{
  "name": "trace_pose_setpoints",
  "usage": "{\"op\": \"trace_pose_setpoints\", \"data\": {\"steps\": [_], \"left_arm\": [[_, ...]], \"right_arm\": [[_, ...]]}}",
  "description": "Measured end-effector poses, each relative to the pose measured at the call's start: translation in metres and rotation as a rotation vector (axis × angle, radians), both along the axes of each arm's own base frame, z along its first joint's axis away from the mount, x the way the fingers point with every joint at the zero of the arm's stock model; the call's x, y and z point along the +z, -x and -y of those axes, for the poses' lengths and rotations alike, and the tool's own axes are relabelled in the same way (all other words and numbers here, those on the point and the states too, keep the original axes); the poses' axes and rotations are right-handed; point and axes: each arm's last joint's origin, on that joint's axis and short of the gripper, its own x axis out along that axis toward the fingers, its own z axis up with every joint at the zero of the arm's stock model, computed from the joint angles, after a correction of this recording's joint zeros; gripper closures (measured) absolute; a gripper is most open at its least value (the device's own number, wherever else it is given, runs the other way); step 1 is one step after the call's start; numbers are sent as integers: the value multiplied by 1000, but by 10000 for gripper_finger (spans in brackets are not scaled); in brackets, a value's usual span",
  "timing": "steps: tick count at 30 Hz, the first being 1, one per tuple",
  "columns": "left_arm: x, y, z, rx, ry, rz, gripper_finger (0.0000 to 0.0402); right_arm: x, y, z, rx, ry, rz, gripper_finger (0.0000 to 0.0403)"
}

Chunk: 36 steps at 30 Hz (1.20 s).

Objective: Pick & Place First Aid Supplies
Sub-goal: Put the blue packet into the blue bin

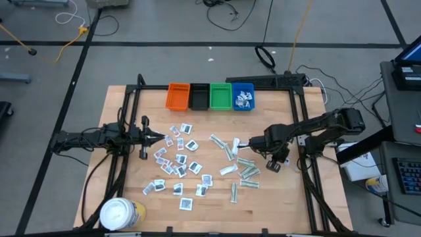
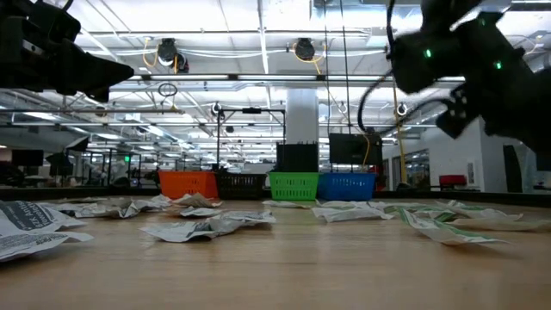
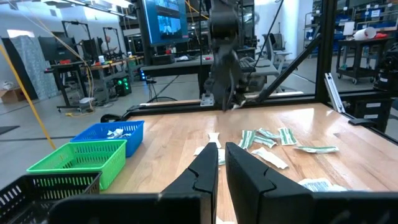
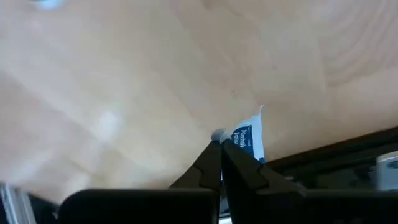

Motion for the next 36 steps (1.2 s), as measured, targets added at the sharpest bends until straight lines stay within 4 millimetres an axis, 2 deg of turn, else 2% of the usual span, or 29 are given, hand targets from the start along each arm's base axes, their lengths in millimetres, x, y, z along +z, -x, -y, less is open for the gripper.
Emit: {"op": "trace_pose_setpoints", "data": {"steps": [6, 12, 17, 21, 28, 36], "left_arm": [[0, 0, 0, 0, 0, 1, 364], [0, 0, 0, 1, 0, 0, 364], [0, 0, 0, 0, 0, 0, 364], [0, 0, 0, 0, 0, 0, 364], [0, 0, 0, 0, 0, 0, 364], [0, 0, 0, 0, 0, 0, 364]], "right_arm": [[36, -10, 0, 173, -54, 174, 402], [61, -14, -2, 360, -108, 332, 402], [72, -15, -2, 454, -126, 404, 402], [74, -14, -1, 518, -140, 421, 402], [71, -17, 35, 398, -75, 431, 403], [71, -7, 87, 225, 94, 384, 403]]}}
